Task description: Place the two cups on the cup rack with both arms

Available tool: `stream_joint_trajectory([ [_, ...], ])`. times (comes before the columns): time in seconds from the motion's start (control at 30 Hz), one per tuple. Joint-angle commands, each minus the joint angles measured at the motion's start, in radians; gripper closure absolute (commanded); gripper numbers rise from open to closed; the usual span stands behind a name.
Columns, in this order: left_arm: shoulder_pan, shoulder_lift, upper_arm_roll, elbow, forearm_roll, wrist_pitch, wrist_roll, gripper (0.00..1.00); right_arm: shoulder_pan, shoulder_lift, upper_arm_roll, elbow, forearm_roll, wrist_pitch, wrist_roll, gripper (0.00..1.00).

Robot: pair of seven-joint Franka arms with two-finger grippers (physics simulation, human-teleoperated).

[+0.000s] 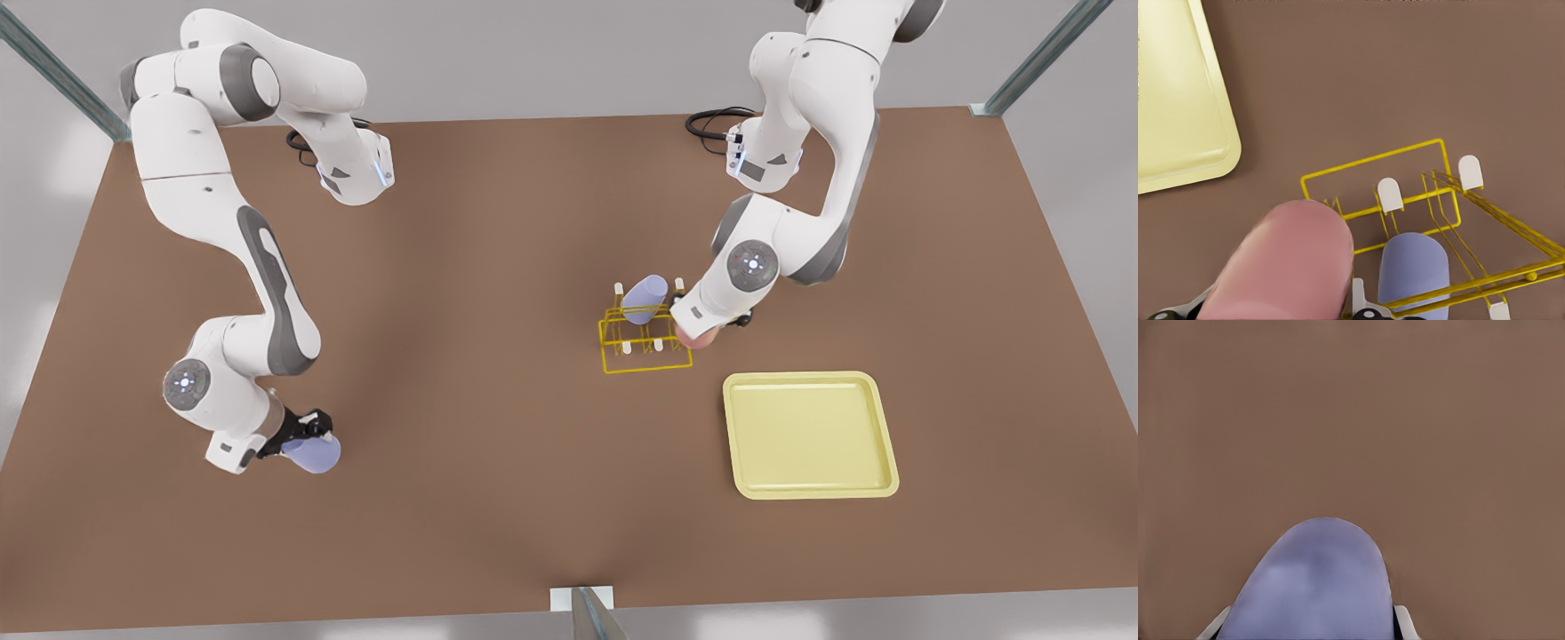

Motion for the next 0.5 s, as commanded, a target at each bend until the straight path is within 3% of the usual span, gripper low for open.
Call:
stream_joint_trajectory([
  [0.0,-0.007,0.006,0.0,-0.005,-0.006,0.037,-0.128,0.14,0.034,0.01,0.008,0.032,-0.003,-0.001,0.013,0.2],
  [0.03,-0.007,0.004,0.0,-0.003,-0.006,0.038,-0.128,0.14,0.046,0.011,0.027,0.044,0.005,-0.001,0.016,0.2],
  [0.1,-0.004,-0.002,0.001,-0.003,-0.009,0.052,-0.13,0.0,0.095,0.023,0.03,0.079,0.008,0.002,0.023,0.2],
  [0.23,0.002,-0.005,0.003,-0.002,-0.006,0.051,-0.127,0.0,0.187,0.046,0.03,0.15,0.071,0.002,0.034,0.2],
  [0.3,0.017,-0.052,0.053,0.012,0.003,-0.007,-0.121,0.0,0.206,0.045,0.045,0.165,0.08,0.002,0.033,0.2],
  [0.37,0.088,-0.066,0.101,0.204,0.049,-0.244,-0.121,0.0,0.212,0.045,0.077,0.179,0.091,0.002,0.036,0.2],
  [0.47,0.156,-0.034,0.138,0.409,0.038,-0.403,-0.092,0.0,0.259,0.046,0.094,0.2,0.134,0.002,0.037,0.2],
])
